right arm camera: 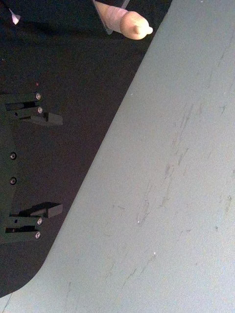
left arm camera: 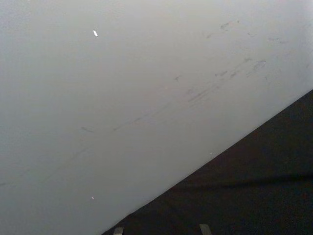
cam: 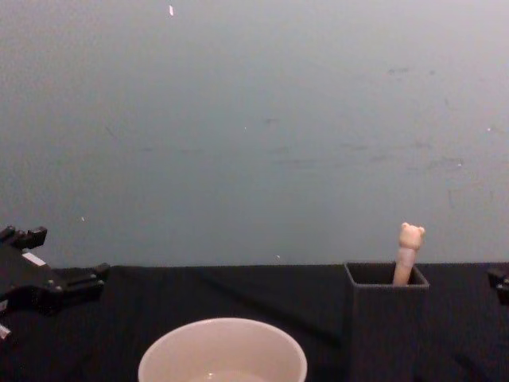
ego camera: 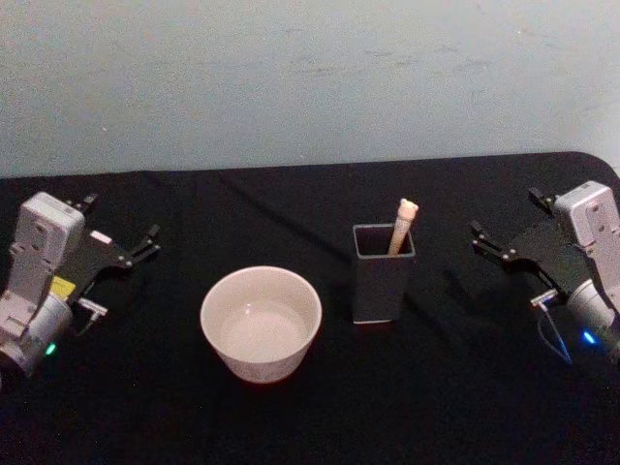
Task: Pick up the stirring spoon with one hand, stir inside the cup, then place it back in its original position.
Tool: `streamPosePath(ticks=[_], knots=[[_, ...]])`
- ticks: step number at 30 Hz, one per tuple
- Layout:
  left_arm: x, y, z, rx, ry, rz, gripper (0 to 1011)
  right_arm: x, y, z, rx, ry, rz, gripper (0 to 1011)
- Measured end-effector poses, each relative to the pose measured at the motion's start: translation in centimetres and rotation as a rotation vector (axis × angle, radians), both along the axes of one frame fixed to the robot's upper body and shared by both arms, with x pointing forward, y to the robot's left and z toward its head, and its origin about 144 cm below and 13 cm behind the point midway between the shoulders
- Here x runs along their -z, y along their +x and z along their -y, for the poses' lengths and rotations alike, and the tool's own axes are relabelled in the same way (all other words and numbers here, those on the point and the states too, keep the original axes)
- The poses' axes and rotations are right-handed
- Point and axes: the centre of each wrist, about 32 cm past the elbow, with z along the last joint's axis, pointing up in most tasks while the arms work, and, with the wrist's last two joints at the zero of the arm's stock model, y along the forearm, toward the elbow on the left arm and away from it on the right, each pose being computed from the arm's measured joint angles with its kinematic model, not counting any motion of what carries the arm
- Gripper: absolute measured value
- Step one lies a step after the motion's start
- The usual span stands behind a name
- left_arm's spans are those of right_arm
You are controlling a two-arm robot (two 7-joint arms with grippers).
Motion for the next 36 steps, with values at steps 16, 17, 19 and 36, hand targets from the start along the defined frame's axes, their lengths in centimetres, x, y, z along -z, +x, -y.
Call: streamPosePath(ticks=[16,17,19,36], knots=[[0.0,0.0,0.0,0.0,0.0,0.0,1001,0.0,0.0,0.0,0.0,0.0,0.0,1002],[0.0,0.0,0.0,0.0,0.0,0.0,1001,0.0,0.0,0.0,0.0,0.0,0.0,1002],[0.0,0.0,0.0,0.0,0.0,0.0,1001,0.0,0.0,0.0,0.0,0.0,0.0,1002],[0.0,0.0,0.0,0.0,0.0,0.0,1001,0.0,0.0,0.0,0.0,0.0,0.0,1002]])
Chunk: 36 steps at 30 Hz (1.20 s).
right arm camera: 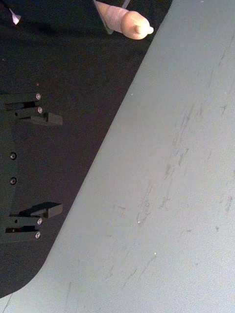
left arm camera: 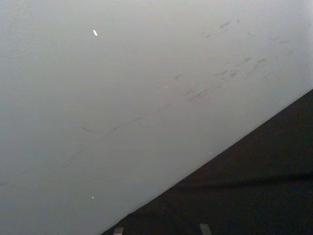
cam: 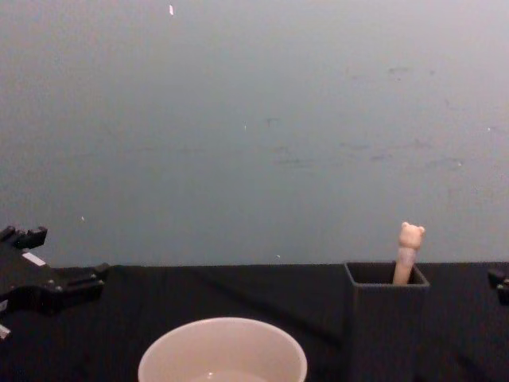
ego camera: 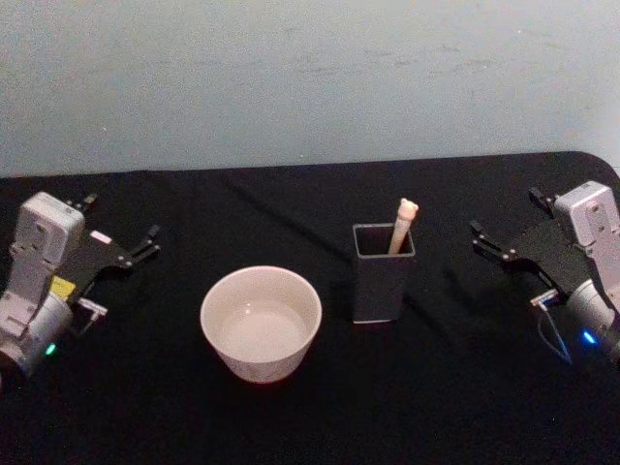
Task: Pick up the stirring spoon with one hand, stir inside the cup, then place it back in its original position.
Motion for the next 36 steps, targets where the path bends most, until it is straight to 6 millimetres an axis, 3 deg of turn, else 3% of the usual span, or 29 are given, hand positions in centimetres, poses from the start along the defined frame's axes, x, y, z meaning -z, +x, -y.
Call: streamPosePath(ticks=[12,23,36], knots=[[0.0,0.0,0.0,0.0,0.0,0.0,1001,-0.4,-0.2,0.4,-0.02,0.066,0.04,1002],[0.0,0.0,0.0,0.0,0.0,0.0,1001,-2.5,-1.7,2.0,-0.184,0.205,-0.081,1002],[0.0,0.0,0.0,0.0,0.0,0.0,1001,-2.9,-1.3,0.0,-0.357,0.315,-0.182,1002]])
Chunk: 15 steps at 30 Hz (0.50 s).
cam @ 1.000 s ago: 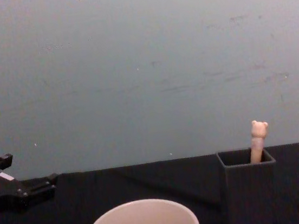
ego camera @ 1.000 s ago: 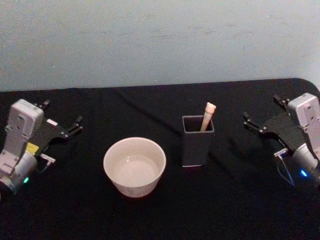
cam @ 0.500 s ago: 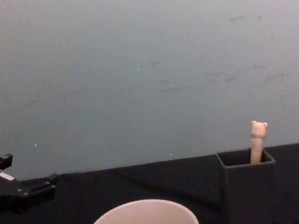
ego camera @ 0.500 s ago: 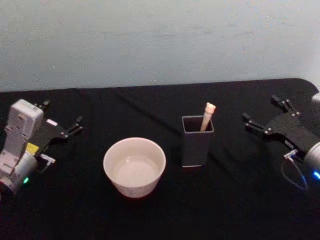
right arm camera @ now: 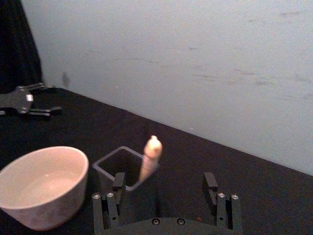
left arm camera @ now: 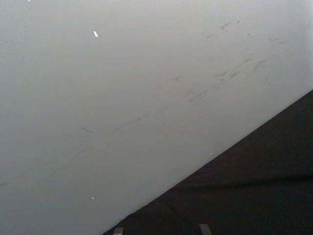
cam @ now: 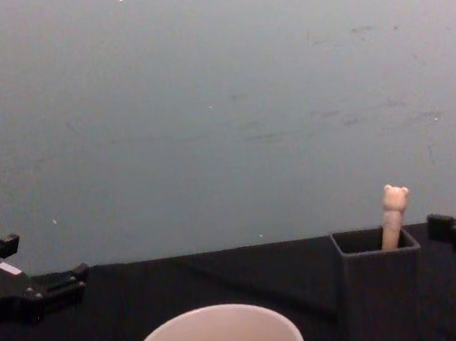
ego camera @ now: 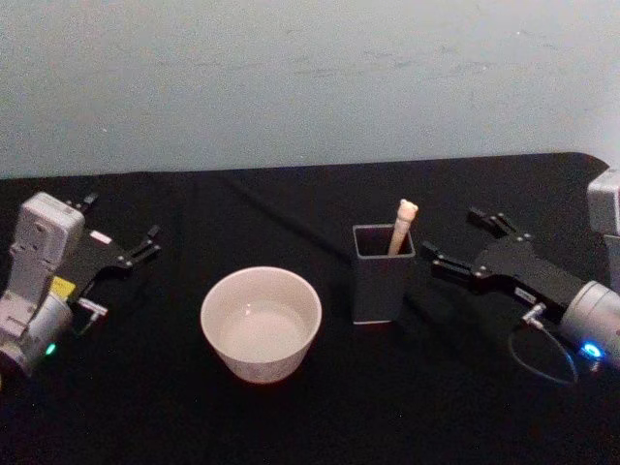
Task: Pick up the stirring spoon with one hand, stir inside the cup, then place it back in its original position.
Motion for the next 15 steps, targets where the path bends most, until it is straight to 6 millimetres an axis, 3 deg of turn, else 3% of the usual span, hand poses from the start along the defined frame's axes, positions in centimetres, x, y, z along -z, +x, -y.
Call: streamPosePath(ticks=[15], knots=[[0.0,0.0,0.0,0.0,0.0,0.0,1001,-0.2,2.7,-1.9,-0.06,0.03,-0.041,1002]])
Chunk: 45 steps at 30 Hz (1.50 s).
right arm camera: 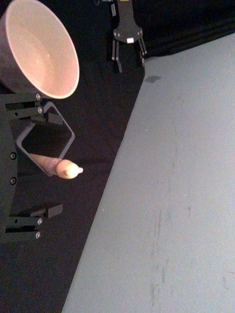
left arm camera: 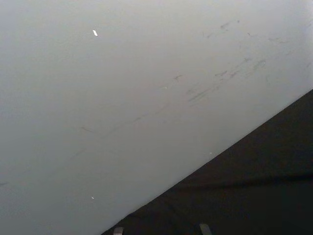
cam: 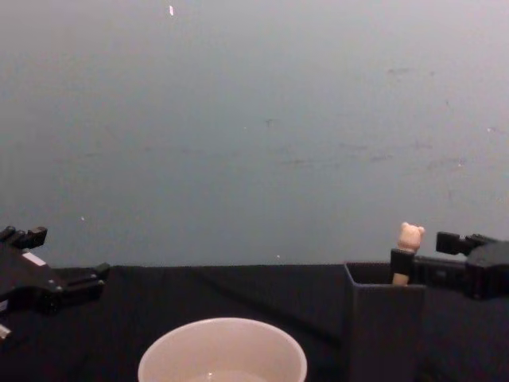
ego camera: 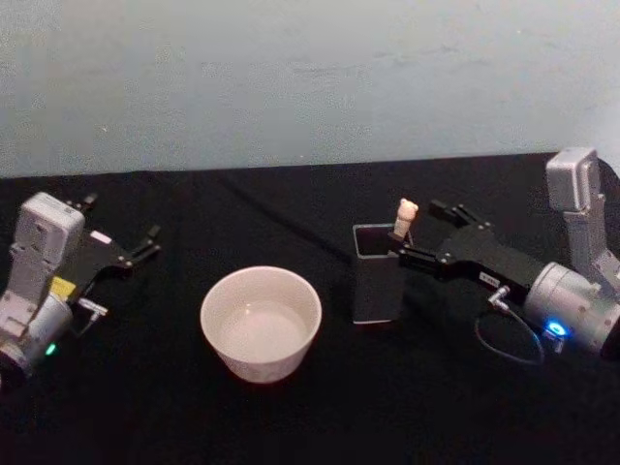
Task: Pick up the stirring spoon with one hand, stir inside the cup, then place it back in its original position.
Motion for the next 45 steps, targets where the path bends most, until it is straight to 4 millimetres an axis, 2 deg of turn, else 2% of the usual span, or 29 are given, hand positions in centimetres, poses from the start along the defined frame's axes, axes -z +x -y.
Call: streamPosePath(ticks=[13,45], knots=[[0.0,0.0,0.0,0.0,0.0,0.0,1001,0.3,1.7,-1.0,0.022,0.0,-0.021,1002],[0.0,0.0,0.0,0.0,0.0,0.0,1002,-0.1,2.1,-1.0,0.033,0.014,0.0,1002]])
